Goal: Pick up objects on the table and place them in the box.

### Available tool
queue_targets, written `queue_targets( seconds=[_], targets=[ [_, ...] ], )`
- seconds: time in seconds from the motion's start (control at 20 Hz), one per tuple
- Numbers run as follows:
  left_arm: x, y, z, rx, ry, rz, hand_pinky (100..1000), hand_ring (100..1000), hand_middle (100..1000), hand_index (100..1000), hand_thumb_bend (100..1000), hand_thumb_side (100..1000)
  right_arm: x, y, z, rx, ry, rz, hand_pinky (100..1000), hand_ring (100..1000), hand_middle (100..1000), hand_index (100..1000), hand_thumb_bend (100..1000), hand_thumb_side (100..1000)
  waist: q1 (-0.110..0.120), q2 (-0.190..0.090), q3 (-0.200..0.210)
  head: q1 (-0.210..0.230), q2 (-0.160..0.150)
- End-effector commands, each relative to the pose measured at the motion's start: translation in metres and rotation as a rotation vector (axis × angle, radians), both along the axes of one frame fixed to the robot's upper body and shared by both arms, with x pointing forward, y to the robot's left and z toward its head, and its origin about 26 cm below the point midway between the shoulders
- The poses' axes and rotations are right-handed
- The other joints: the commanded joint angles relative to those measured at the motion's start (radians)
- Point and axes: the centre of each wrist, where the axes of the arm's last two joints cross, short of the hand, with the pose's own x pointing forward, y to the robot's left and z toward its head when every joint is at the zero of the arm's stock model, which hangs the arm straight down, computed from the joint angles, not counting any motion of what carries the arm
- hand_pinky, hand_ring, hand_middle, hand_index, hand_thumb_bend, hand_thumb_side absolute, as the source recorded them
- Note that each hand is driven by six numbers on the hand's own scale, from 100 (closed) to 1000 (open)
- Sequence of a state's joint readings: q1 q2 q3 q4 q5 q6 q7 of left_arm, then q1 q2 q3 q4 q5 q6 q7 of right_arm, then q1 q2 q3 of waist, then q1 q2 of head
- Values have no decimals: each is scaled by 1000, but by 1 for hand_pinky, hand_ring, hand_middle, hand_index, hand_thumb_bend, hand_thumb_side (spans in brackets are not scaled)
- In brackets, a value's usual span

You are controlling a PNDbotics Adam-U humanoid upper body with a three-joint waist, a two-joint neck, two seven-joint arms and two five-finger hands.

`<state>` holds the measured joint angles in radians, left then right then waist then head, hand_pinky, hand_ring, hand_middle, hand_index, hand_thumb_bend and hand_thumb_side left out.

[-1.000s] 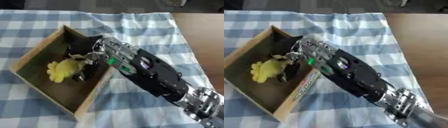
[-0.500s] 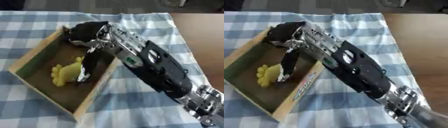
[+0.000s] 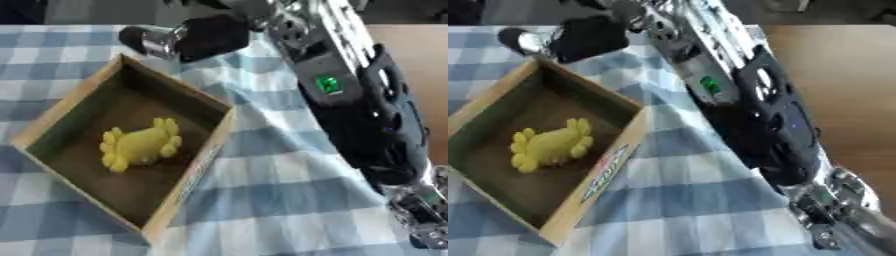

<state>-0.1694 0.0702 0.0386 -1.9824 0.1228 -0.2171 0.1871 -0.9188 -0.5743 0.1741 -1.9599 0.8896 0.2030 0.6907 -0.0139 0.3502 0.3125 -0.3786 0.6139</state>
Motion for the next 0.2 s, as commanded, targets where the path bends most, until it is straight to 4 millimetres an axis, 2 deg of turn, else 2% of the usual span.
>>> queue_targets(
  seconds=[0.05,0.2],
  targets=[
    [-2,3,6,6,-22,19,608,564,538,892,100,801,-14,-22,20,118,-85,-26,763,622,632,883,100,992,8,-25,-5,11,-6],
    [-2,5,5,1,-22,30,608,564,538,892,100,801,-18,-43,29,224,-119,-64,754,616,622,871,100,816,11,-27,-16,21,-7]
  ],
)
